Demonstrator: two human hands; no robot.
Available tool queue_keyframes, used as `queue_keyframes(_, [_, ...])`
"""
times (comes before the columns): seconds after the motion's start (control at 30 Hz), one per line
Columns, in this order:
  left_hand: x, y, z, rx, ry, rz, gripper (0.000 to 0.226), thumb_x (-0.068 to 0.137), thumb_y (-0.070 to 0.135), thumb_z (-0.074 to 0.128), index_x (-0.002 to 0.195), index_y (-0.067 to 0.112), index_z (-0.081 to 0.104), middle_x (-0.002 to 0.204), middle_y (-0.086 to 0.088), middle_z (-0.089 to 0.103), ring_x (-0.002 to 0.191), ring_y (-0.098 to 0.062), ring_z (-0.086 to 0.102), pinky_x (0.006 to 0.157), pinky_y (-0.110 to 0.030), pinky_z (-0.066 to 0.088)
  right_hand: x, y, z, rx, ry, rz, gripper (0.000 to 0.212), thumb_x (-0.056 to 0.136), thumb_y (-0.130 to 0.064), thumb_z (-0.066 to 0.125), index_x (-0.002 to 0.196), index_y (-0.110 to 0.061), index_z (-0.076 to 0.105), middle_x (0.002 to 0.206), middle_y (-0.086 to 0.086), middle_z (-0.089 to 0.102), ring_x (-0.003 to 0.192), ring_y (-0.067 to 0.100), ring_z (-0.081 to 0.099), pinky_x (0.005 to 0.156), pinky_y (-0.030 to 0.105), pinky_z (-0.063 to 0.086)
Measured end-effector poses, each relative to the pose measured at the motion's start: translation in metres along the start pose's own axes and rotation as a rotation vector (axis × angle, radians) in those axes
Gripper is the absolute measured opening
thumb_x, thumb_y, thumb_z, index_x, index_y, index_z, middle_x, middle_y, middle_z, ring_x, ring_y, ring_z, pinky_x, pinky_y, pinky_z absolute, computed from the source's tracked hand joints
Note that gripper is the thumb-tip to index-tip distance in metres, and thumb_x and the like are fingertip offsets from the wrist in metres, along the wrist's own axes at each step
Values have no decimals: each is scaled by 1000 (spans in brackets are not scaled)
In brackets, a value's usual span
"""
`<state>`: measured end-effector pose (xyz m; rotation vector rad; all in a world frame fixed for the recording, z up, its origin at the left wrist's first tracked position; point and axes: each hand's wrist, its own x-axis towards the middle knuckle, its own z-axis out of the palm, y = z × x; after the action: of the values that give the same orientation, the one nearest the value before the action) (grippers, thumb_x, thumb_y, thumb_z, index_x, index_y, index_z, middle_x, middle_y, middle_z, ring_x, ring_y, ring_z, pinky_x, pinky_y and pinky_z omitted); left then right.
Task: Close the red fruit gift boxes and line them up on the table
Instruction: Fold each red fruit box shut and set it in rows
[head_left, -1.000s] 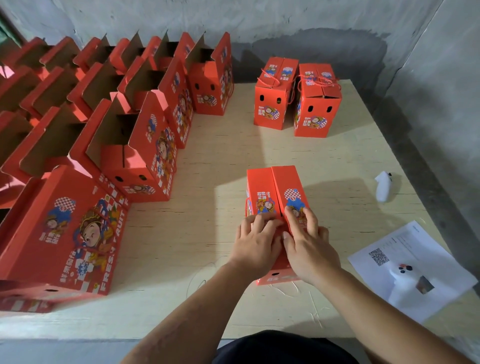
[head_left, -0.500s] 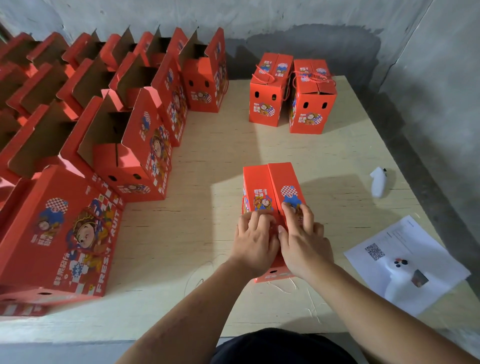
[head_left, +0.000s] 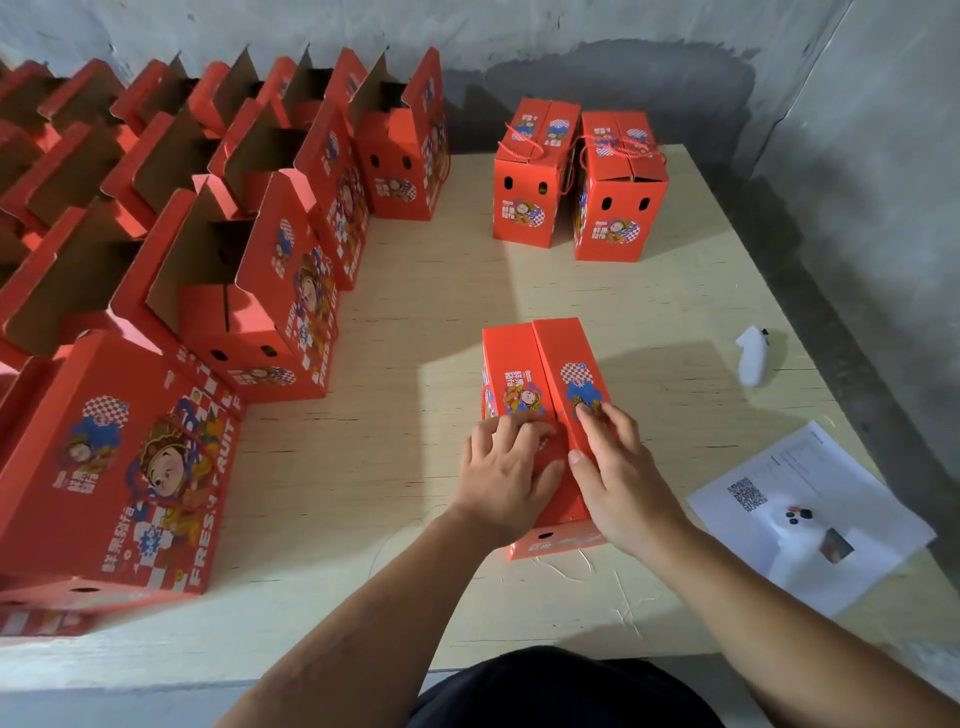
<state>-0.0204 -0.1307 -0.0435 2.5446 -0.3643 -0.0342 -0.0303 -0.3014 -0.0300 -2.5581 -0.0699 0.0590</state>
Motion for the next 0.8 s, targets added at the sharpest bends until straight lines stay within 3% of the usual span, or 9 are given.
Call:
queue_keyframes(0.1, [-1,-2,-2,-10,-21,20,59,92,60,60,140,29,48,149,14,42,133,-24,33,115,-41,28,-1,-1,1,-75,-42,33,59,106,-36,45,161,-27,26,166,5,14,135,42,40,108,47,39])
queue_keyframes(0.2, [-3,-9,-5,48,-73,53,102,70,82,67,151,27,38,152,12,39,138,-24,31,118,-41,25,-1,0,4,-191,-92,79,63,104,-49,35,161,-38,10,166,-3,2,130,39,41,98,47,48])
queue_keyframes(0.33, [-5,-13,-5,154,-83,91,138,49,99,60,160,25,23,155,10,35,139,-20,29,122,-41,20,-5,-5,7,-337,-32,74,68,101,-54,35,161,-37,9,166,-1,7,124,35,48,84,44,56])
queue_keyframes(0.43, [-4,-15,-5,146,-62,99,132,54,96,63,159,26,24,154,10,35,138,-19,30,121,-39,20,-2,-1,4,-268,-107,52,74,99,-50,46,162,-37,7,166,-3,0,132,35,40,98,47,51])
queue_keyframes(0.5, [-5,-18,-5,126,-34,137,124,58,91,66,157,24,31,153,9,37,136,-22,33,120,-40,25,3,11,-9,-33,-246,36,77,100,-43,54,162,-41,8,165,-14,-7,146,28,23,118,43,31])
queue_keyframes(0.57, [-7,-20,-5,77,-33,166,116,63,89,63,155,25,34,155,10,35,136,-22,32,119,-41,28,5,19,-23,199,-317,26,67,104,-30,55,161,-39,21,167,-12,-2,152,12,11,122,28,13])
queue_keyframes(0.63, [-8,-21,-4,44,-31,197,109,69,89,56,155,27,33,156,9,34,136,-22,30,117,-41,29,3,22,-30,346,-228,27,52,106,-15,50,156,-26,37,162,1,18,152,9,16,121,21,11])
queue_keyframes(0.7, [-10,-20,-1,19,-17,229,102,74,86,54,154,27,34,154,6,36,136,-24,30,115,-42,31,1,23,-30,370,-131,45,46,106,-13,50,152,-17,43,145,6,36,145,12,26,124,29,17])
queue_keyframes(0.8, [-13,-21,3,8,24,273,94,81,80,55,151,19,40,148,1,44,132,-28,39,112,-47,38,0,21,-26,373,-195,70,65,102,-27,60,159,-26,30,140,-3,33,143,5,22,122,30,20])
